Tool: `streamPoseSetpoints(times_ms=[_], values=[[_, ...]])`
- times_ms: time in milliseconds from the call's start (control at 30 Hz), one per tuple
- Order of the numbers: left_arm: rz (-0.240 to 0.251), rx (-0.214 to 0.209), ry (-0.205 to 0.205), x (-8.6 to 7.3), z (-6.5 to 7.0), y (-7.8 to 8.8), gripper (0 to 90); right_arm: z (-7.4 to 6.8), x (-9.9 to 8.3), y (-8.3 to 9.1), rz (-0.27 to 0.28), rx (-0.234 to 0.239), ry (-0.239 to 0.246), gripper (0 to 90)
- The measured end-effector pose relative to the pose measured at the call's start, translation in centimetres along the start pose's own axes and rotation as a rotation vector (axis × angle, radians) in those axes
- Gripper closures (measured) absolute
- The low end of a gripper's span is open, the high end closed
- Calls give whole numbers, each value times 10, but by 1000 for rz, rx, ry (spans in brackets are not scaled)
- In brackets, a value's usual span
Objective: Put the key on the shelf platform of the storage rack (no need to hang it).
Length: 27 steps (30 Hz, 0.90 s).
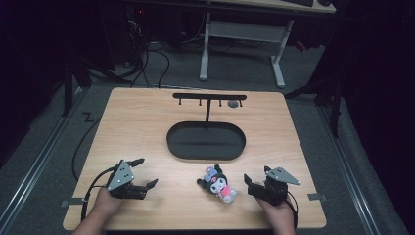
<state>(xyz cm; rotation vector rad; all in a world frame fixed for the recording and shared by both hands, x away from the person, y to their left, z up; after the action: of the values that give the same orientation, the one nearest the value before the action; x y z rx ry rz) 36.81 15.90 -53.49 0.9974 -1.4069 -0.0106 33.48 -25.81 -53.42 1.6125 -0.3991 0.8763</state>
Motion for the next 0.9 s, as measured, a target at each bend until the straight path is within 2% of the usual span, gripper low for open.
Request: streamPoseSetpoints(times_ms=[300,333,500,600,900], values=[[-5,-3,0,0,0,-1,154,-1,2,2,-30,-25,30,149],[-4,-4,-3,0,0,-1,154,-1,2,2,-57,-29,35,149],[-3,-4,-2,0,0,-1,154,0,2,4,-89,-42,49,151],[-5,-10,2,-1,0,-1,154,0,3,5,-109,-37,33,150],[37,-43,60,-2,-5,2,154,-5,3,6,-157,-14,67,160]])
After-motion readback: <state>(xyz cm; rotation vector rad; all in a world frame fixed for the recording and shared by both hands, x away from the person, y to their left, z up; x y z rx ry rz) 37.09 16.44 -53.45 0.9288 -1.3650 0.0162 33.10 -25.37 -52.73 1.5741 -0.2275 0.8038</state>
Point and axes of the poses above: each handheld gripper's, and its own axes: y roughly backward along the jaws, x roughly out of its top, z roughly to its right, the point moved 5 cm from there along -y, roughly forward along the jaws, and after that the axes turned 12 degrees about -z, right-handed, at the moved point
